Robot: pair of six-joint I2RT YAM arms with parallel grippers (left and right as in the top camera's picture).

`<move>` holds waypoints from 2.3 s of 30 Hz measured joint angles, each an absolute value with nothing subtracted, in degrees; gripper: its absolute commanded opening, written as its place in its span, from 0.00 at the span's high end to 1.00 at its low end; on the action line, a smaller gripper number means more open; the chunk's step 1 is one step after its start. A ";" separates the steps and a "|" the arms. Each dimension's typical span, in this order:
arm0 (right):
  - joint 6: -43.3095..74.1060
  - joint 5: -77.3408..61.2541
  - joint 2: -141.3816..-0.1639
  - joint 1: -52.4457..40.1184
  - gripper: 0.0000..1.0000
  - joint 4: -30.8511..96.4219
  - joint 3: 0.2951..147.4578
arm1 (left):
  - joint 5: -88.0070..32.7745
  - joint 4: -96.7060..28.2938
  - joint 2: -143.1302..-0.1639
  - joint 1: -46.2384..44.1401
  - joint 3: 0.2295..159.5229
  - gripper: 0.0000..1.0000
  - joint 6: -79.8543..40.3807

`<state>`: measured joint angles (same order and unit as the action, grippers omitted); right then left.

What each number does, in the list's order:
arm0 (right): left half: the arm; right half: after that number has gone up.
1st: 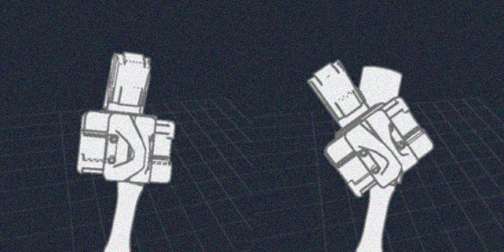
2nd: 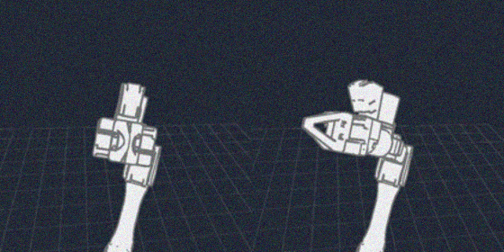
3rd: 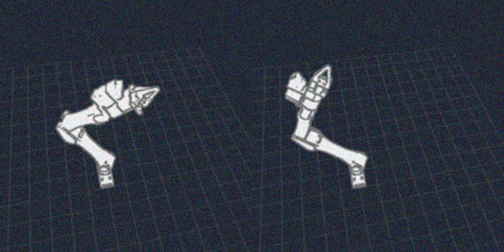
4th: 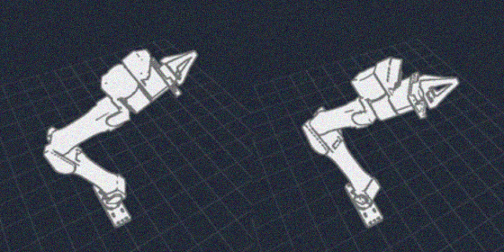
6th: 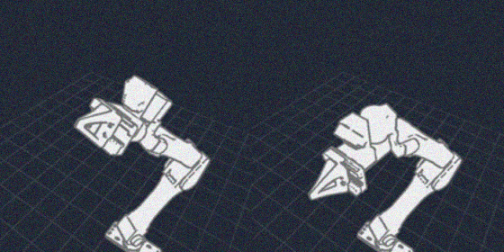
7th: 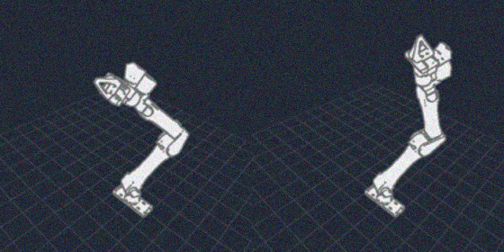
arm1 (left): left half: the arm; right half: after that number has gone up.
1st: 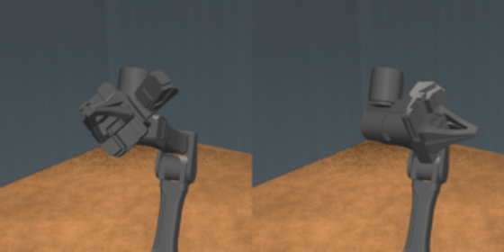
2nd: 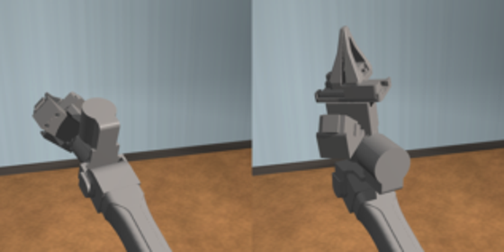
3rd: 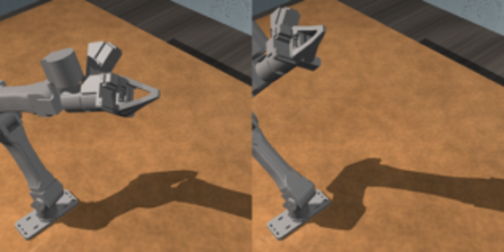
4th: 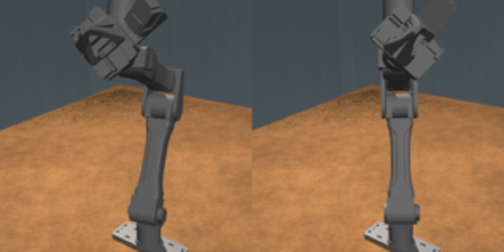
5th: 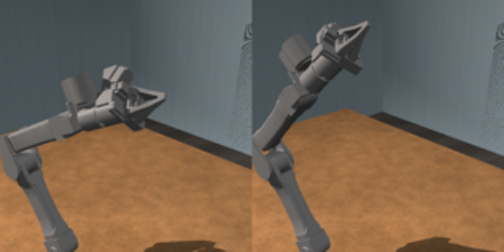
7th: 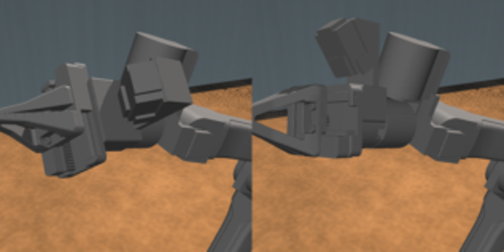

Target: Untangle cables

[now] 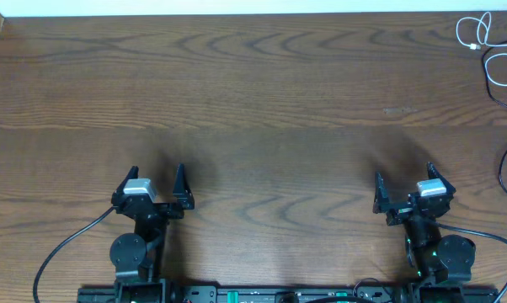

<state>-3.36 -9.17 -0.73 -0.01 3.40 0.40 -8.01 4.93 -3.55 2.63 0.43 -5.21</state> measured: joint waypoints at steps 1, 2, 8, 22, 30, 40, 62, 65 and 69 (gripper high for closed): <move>-3.36 -9.17 -0.73 -0.01 0.01 3.40 0.40 | -7.70 4.54 -3.42 2.33 0.38 0.02 -5.10; -3.36 -9.17 -0.73 -0.01 0.01 3.40 0.40 | -7.40 4.34 -3.38 2.07 0.38 0.02 -5.04; -3.36 -9.17 -0.73 -0.01 0.01 3.40 0.40 | -5.89 -0.34 -1.48 1.83 0.49 0.02 -4.60; -3.36 -9.17 -0.73 -0.01 0.01 3.40 0.40 | -4.12 -1.30 -0.62 1.28 0.86 0.02 -4.45; -3.36 -9.17 -0.73 -0.01 0.01 3.40 0.40 | -4.10 -1.30 -0.62 1.28 0.86 0.02 -4.45; -3.36 -9.17 -0.73 -0.01 0.01 3.40 0.40 | -4.10 -1.30 -0.62 1.28 0.86 0.02 -4.45; -3.36 -9.17 -0.73 -0.01 0.01 3.40 0.40 | -4.10 -1.30 -0.62 1.28 0.86 0.02 -4.45; -3.36 -9.17 -0.73 -0.01 0.01 3.40 0.40 | -4.10 -1.30 -0.62 1.28 0.89 0.02 -4.45; -3.36 -9.17 -0.73 -0.01 0.01 3.40 0.40 | -4.10 -1.30 -0.62 1.28 0.86 0.02 -4.45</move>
<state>-3.36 -9.17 -0.73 -0.01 3.40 0.40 -4.10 -1.30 -0.62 1.28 0.86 -4.45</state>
